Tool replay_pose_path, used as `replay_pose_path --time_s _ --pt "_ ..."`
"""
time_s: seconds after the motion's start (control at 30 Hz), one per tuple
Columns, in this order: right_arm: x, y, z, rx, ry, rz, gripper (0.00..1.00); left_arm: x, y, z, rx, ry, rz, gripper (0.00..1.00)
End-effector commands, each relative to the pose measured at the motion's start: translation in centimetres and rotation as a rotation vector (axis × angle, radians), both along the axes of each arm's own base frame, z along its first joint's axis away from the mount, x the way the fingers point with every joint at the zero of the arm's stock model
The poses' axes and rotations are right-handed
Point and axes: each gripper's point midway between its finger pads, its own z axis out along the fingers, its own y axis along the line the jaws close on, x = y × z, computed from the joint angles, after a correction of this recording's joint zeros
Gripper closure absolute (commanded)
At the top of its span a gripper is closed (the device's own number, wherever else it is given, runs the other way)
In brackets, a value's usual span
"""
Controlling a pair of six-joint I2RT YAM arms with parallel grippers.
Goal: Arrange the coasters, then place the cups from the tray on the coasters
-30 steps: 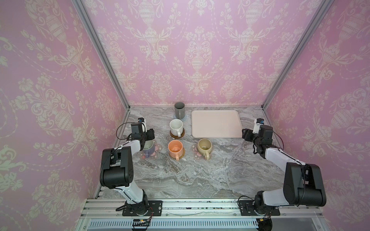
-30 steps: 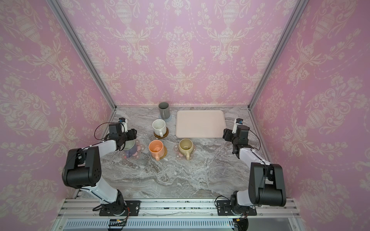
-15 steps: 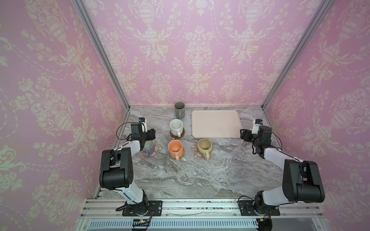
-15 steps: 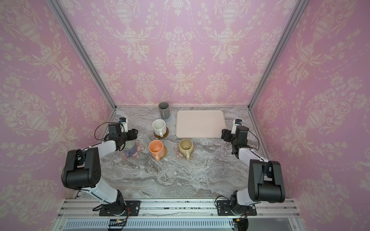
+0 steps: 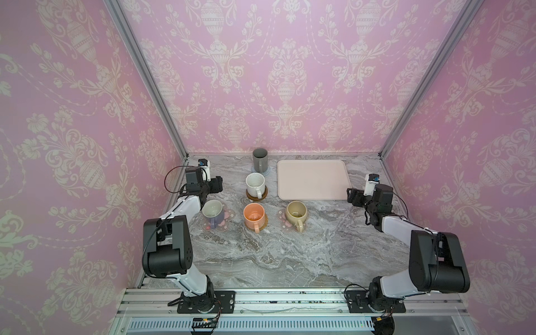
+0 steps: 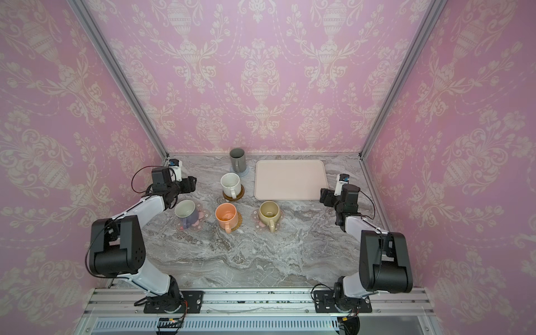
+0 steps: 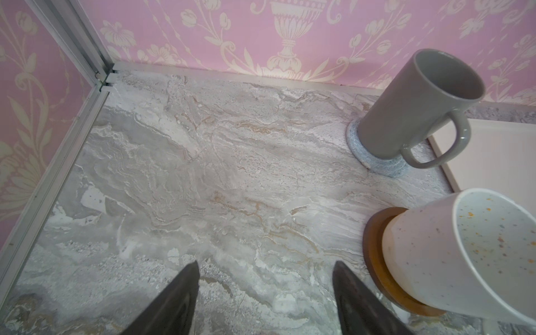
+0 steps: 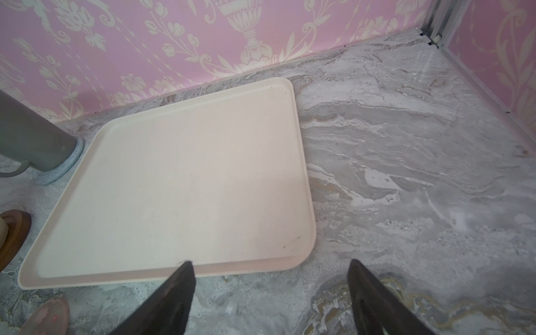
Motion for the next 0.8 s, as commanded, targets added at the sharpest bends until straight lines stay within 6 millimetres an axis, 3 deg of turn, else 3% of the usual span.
replay_pose_path --time_s 0.0,0.1,0.3,0.4,0.5,0.77 --pt "-0.3 -0.3 -0.6 -0.024 -0.037 -0.01 0.11 0.1 2.9 -1.5 -0.024 -0.005 0.071 0.25" --pt "-0.7 -0.3 -0.9 -0.027 -0.065 -0.017 0.0 0.0 4.0 -1.7 -0.061 -0.036 0.094 0.26" --pt "-0.8 -0.1 -0.9 -0.052 -0.069 -0.013 0.0 0.3 4.0 -2.1 -0.086 -0.073 0.105 0.25" --pt "-0.7 1.1 -0.8 -0.094 -0.079 0.02 0.0 0.2 3.9 -2.0 -0.085 -0.076 0.102 0.25" --pt "-0.8 2.7 -1.0 -0.175 -0.107 0.053 0.0 -0.5 3.6 -2.2 -0.094 -0.051 0.097 0.25" --pt "-1.7 2.6 -1.7 -0.203 -0.162 0.026 0.0 -2.8 2.9 -1.4 -0.073 -0.073 0.086 0.23"
